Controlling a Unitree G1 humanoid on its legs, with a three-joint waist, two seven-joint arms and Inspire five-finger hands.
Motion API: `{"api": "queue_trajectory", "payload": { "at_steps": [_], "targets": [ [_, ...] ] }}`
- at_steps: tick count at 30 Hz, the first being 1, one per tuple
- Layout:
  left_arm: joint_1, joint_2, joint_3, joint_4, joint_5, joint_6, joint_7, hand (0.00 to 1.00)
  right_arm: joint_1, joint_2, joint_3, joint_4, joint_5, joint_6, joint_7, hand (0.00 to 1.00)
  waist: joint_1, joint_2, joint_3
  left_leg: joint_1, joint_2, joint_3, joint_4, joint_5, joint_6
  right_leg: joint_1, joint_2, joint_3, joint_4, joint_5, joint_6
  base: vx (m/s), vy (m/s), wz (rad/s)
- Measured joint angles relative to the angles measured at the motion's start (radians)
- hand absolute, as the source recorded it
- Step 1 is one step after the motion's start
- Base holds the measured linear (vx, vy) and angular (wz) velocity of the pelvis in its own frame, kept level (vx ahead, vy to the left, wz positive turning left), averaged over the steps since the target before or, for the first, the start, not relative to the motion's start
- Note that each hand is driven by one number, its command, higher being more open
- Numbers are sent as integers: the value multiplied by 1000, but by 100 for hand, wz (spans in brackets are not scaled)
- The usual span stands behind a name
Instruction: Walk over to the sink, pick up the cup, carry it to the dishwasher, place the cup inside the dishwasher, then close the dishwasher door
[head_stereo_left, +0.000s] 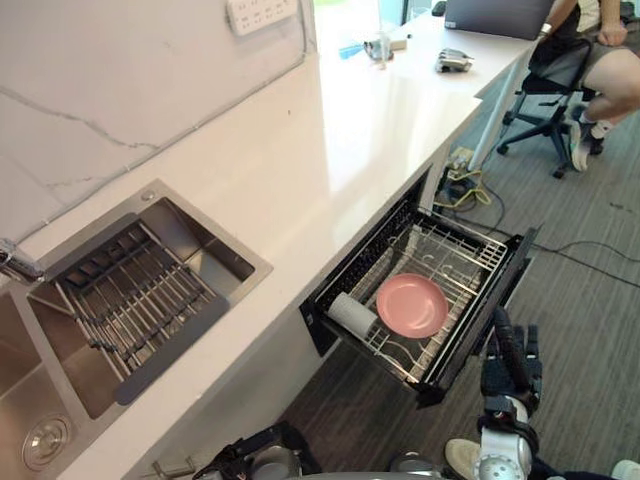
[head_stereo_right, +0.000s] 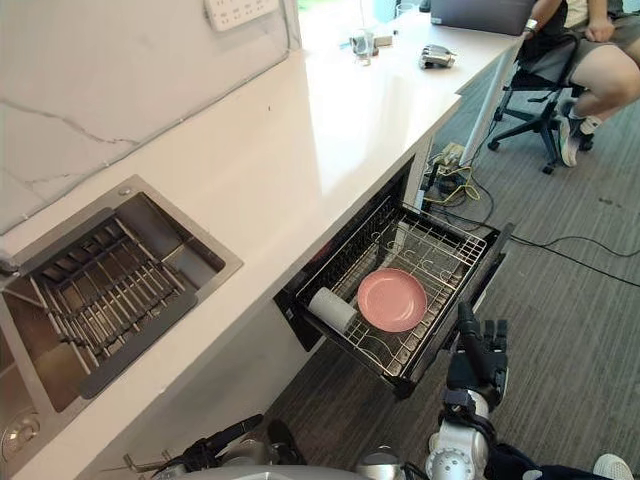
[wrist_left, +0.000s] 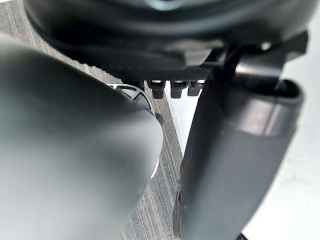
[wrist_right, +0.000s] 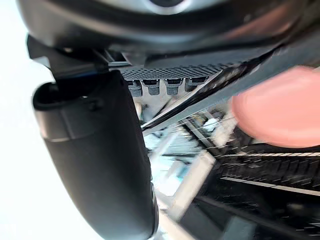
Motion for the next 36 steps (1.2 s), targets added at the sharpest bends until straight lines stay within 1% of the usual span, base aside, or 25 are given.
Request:
{"api": "queue_trajectory", "payload": {
  "at_steps": [5,7,11,13,14,16,17,18,19,20,21,22,23,24,26,27,28,29,30,31,32,33,34,35,36],
  "targets": [
    [33,2,51,47,12,-33,-7,100,-26,-25,19,56,19,-22,-27,100,29,-8,5,-17,-10,-29,31,-22,11,7,-21,-37,28,-14,13,7,49,23],
    [33,-4,62,41,11,-54,-21,100,-42,-40,33,63,16,-32,-69,100,55,-12,5,-35,-13,-41,52,-38,25,6,-33,-64,49,-24,20,-23,76,35],
    [33,-10,79,41,11,-60,-37,100,-107,-58,86,93,16,-39,-120,100,72,-13,1,-56,-24,-40,78,-51,38,-3,-54,-84,68,-45,36,-18,101,15],
    [33,-13,80,41,11,-70,-47,100,-145,-75,106,108,-14,-38,-148,100,105,-18,-11,-77,-36,-44,81,-58,46,-24,-73,-91,87,-50,45,40,80,12],
    [33,-13,80,41,12,-72,-48,100,-156,-78,109,108,-26,-35,-156,100,110,-20,-12,-81,-42,-47,79,-58,47,-28,-80,-95,93,-52,48,71,68,19],
    [32,-10,80,42,12,-74,-50,100,-189,-88,119,109,-54,-24,-178,100,117,-27,-16,-90,-64,-60,67,-60,50,-39,-106,-108,120,-63,62,75,59,26],
    [32,-5,78,43,20,-73,-55,100,-205,-92,124,109,-60,-16,-183,100,118,-36,-22,-96,-86,-74,60,-63,54,-47,-135,-126,155,-79,80,116,60,48],
    [32,4,76,46,24,-73,-59,100,-214,-95,124,109,-61,-12,-186,100,121,-51,-30,-100,-118,-96,47,-66,58,-52,-178,-148,208,-110,88,133,56,60],
    [32,11,72,50,28,-73,-62,100,-214,-97,123,109,-60,-11,-186,100,123,-62,-36,-99,-135,-110,35,-67,58,-53,-204,-163,241,-122,83,172,28,74],
    [30,20,72,59,41,-70,-65,100,-216,-100,117,108,-59,-5,-187,100,128,-83,-50,-96,-172,-135,10,-66,60,-63,-250,-175,321,-139,89,195,14,76],
    [26,21,70,60,56,-65,-64,100,-232,-114,113,108,-59,12,-187,100,131,-82,-51,-89,-187,-161,-2,-60,67,-105,-295,-123,445,-132,28,202,19,72],
    [25,22,70,60,61,-62,-64,100,-243,-119,109,110,-53,25,-187,100,132,-82,-51,-82,-191,-179,-3,-58,70,-128,-311,-79,506,-120,2,241,19,62],
    [26,25,70,59,61,-57,-64,100,-250,-116,85,125,-16,35,-185,100,131,-83,-50,-73,-194,-206,-5,-57,79,-168,-329,-8,600,-84,-53,268,-6,78],
    [27,26,69,60,59,-44,-57,100,-231,-118,62,166,-2,49,-181,100,109,-79,-47,-57,-182,-261,-1,-67,91,-237,-314,109,724,-95,-68,308,-59,80],
    [22,31,66,59,59,-25,-52,100,-221,-119,62,167,17,62,-170,100,90,-65,-38,-40,-159,-299,0,-73,85,-289,-246,183,724,-179,-64,189,-77,57],
    [8,33,65,62,60,-7,-45,100,-206,-130,73,167,18,66,-155,100,83,-51,-30,-32,-138,-325,4,-76,75,-331,-200,214,674,-211,-76,84,-80,48],
    [-13,33,63,79,60,4,-43,100,-198,-138,83,166,21,64,-145,100,77,-38,-22,-35,-122,-353,11,-78,65,-385,-164,254,615,-213,-77,52,-94,46],
    [-22,37,61,85,59,6,-43,100,-190,-143,89,163,23,64,-132,100,72,-33,-18,-42,-113,-372,20,-80,57,-416,-148,288,588,-212,-74,1,-132,65],
    [-36,37,60,92,59,10,-43,100,-164,-150,109,133,29,64,-122,100,64,-24,-12,-68,-103,-413,37,-85,45,-471,-123,374,530,-198,-52,-46,-173,91],
    [-44,40,60,95,58,15,-44,100,-128,-145,113,107,29,58,-109,100,56,-27,-9,-85,-104,-449,45,-84,21,-482,-118,424,445,-171,-31,-56,-268,103],
    [-45,43,61,93,53,17,-44,100,-106,-143,116,94,28,54,-94,100,57,-35,-7,-87,-109,-462,45,-80,13,-472,-129,429,412,-167,-28,-44,-362,112],
    [-45,46,74,86,39,17,-43,100,-68,-132,123,74,26,45,-56,100,57,-62,1,-88,-120,-481,45,-64,-14,-441,-149,412,355,-126,15,-3,-396,98],
    [-44,37,80,87,17,21,-34,100,-38,-118,136,58,13,36,-33,100,53,-50,5,-95,-84,-483,48,-50,-35,-423,-125,370,325,-110,28,21,-341,84],
    [-43,34,81,85,4,21,-30,100,-26,-115,153,55,7,29,-32,100,53,-43,4,-105,-63,-476,62,-47,-40,-409,-107,347,302,-100,26,47,-274,56],
    [-40,30,81,80,-1,17,-19,100,-7,-103,184,54,-8,19,-30,100,55,-33,2,-117,-34,-458,95,-47,-41,-379,-70,303,240,-70,16,76,-183,29]
  ]
}}
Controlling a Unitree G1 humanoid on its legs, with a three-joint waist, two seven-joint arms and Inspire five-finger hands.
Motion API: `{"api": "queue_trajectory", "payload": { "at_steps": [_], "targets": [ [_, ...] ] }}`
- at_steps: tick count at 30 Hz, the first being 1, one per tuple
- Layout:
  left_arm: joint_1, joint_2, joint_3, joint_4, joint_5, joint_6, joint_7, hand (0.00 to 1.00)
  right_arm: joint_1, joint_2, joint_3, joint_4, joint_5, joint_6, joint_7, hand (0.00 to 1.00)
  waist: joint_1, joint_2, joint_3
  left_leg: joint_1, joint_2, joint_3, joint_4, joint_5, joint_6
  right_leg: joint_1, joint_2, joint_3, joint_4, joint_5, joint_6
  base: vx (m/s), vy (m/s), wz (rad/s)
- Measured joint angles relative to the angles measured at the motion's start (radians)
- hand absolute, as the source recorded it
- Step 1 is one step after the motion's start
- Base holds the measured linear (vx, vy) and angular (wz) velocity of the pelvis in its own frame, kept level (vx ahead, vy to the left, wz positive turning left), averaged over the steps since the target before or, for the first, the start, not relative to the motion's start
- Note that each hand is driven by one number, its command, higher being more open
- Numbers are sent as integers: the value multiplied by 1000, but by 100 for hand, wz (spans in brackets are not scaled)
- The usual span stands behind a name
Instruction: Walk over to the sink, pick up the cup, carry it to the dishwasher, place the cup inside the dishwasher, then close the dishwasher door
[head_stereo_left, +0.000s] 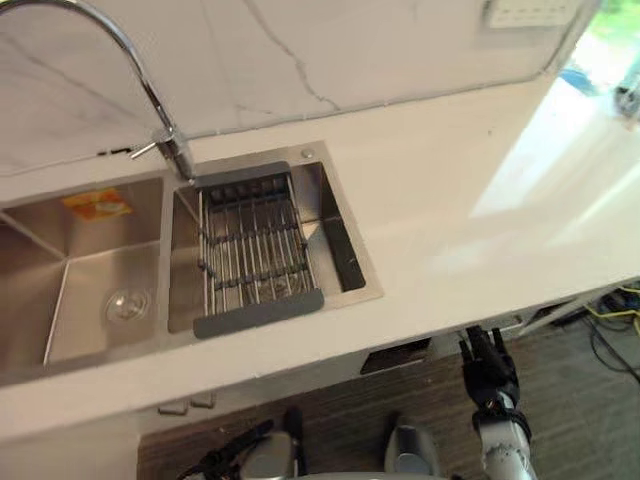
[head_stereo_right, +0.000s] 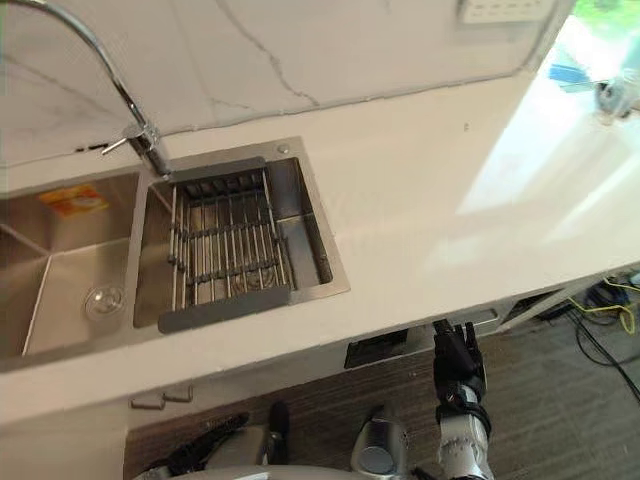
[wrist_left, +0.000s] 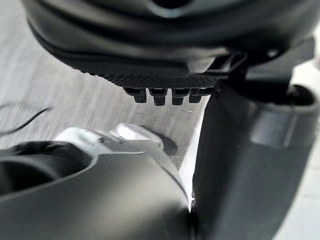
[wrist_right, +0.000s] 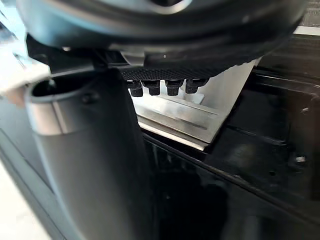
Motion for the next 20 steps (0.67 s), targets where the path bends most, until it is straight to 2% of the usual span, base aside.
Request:
{"api": "queue_trajectory", "payload": {
  "at_steps": [1,2,3,5,9,12,14,18,20],
  "targets": [
    [1,0,0,1,0,-2,4,100,6,10,10,0,-10,-5,0,100,0,3,-2,1,11,20,7,-5,-5,15,20,-14,-33,14,-2,114,-142,29],
    [1,-1,0,1,2,-4,13,100,24,27,25,-7,-49,-23,0,100,-1,16,-11,9,31,55,-11,-23,-9,40,64,-33,-94,37,-8,113,-91,15],
    [2,-6,7,2,3,-11,22,100,40,37,50,-6,-103,-31,0,100,3,11,-11,19,50,64,-48,-15,-24,54,94,-35,-140,57,-14,79,-98,8],
    [7,-27,29,6,3,-26,36,100,73,53,76,-1,-192,-30,-2,100,12,12,-15,44,61,83,-96,-5,-33,78,121,-32,-203,90,-23,64,-96,-11],
    [28,-39,25,18,2,-31,52,100,92,77,71,126,-341,-9,-10,100,-1,22,-40,100,56,126,-153,3,-45,106,127,-2,-241,165,-67,136,-38,-17],
    [38,-42,3,32,0,-45,43,100,108,72,2,233,-423,-2,1,100,-11,31,-69,136,57,143,-170,8,-55,121,132,9,-244,180,-69,214,-22,-14],
    [39,-38,-13,37,0,-60,29,100,116,71,-17,289,-445,2,3,100,-14,28,-78,145,55,148,-170,5,-60,132,133,12,-254,179,-68,174,-24,-8],
    [39,-28,-76,34,18,-155,-37,100,112,59,-43,366,-479,-13,-4,100,-28,20,-87,176,47,185,-172,3,-62,169,131,21,-281,180,-67,93,4,-6],
    [32,-25,-108,27,20,-170,-67,100,104,54,-58,412,-481,-9,-18,100,-28,16,-97,183,45,196,-172,3,-62,182,131,21,-296,184,-61,15,5,-3]
  ]
}}
